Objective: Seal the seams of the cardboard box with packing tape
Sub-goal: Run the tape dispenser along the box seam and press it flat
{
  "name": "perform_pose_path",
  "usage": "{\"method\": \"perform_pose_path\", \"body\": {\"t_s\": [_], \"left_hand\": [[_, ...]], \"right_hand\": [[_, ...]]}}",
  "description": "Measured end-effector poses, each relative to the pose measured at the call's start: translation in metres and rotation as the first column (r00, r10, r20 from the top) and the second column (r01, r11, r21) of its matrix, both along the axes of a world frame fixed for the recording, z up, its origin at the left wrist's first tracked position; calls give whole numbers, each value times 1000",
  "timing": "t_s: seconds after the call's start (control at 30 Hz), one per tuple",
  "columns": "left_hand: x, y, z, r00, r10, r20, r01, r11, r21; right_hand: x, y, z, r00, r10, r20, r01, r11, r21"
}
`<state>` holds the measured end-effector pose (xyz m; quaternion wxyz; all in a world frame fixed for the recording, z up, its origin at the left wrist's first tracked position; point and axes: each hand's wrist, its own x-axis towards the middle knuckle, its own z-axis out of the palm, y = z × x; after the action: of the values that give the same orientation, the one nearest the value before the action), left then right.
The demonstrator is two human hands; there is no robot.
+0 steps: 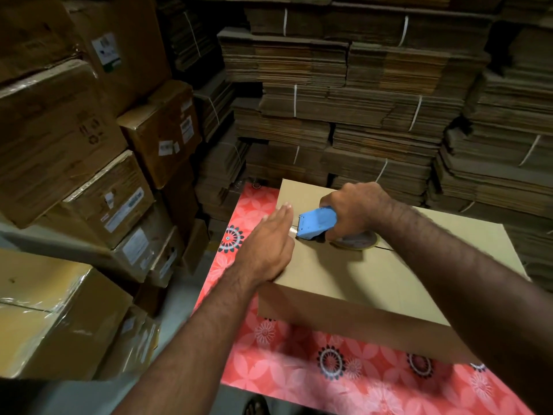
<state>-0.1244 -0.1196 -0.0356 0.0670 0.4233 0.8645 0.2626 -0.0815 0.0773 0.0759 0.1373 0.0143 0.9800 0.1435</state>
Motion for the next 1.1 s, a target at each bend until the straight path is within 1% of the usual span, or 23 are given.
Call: {"method": "perform_pose_path", "body": {"t_s": [0.07, 0.13, 0.23, 0.3, 0.43, 0.5, 0.57, 0.63, 0.77, 0.83, 0.87, 0.93, 1.0, 1.03, 1.1], "left_hand": [[2, 1, -4, 988, 20, -155, -38, 993, -114], [1, 2, -5, 962, 17, -273, -78, 973, -217], [2, 2, -1, 943, 17, -332, -119, 949, -290], [3, 1, 1, 937, 5, -349, -130, 934, -334], [4, 2, 7, 937, -12, -350, -126, 921, -369], [9, 9, 11, 933, -8, -360, -148, 904, -401], [22, 19, 13, 933, 41, -357, -201, 884, -421], [38, 33, 12, 936, 72, -345, -222, 880, -420], [66, 55, 9, 960, 16, -279, -128, 912, -389], [70, 58, 8, 953, -34, -302, -95, 910, -404], [71, 57, 8, 949, -24, -314, -111, 908, -405], [70, 54, 9, 946, 94, -311, -215, 899, -382], [70, 54, 10, 949, 164, -271, -261, 890, -375], [70, 57, 11, 956, 157, -248, -246, 890, -383], [72, 65, 11, 969, 89, -232, -179, 898, -401]], "right_hand": [[0, 3, 4, 1000, -2, 3, 2, 1000, -7], [3, 8, 8, 1000, 2, -10, -2, 1000, -31], [14, 22, 14, 1000, 5, -3, -6, 998, -63], [28, 40, 20, 1000, -21, 19, 22, 996, -83], [60, 70, 27, 997, -67, 34, 69, 996, -57], [65, 66, 20, 1000, -30, -3, 30, 999, -16], [64, 56, 9, 999, 23, -34, -21, 999, 36], [63, 51, 4, 999, 31, -42, -29, 998, 49], [67, 57, 4, 1000, 9, -29, -8, 999, 35], [69, 60, 3, 1000, 10, -24, -9, 1000, 17], [69, 62, 2, 999, 14, -29, -14, 1000, 7], [70, 63, 3, 999, 20, -43, -20, 1000, 1], [70, 62, 2, 998, 24, -50, -24, 1000, 10], [70, 62, 1, 998, 25, -51, -25, 1000, 13], [70, 63, 2, 999, 21, -43, -20, 1000, 10]]}}
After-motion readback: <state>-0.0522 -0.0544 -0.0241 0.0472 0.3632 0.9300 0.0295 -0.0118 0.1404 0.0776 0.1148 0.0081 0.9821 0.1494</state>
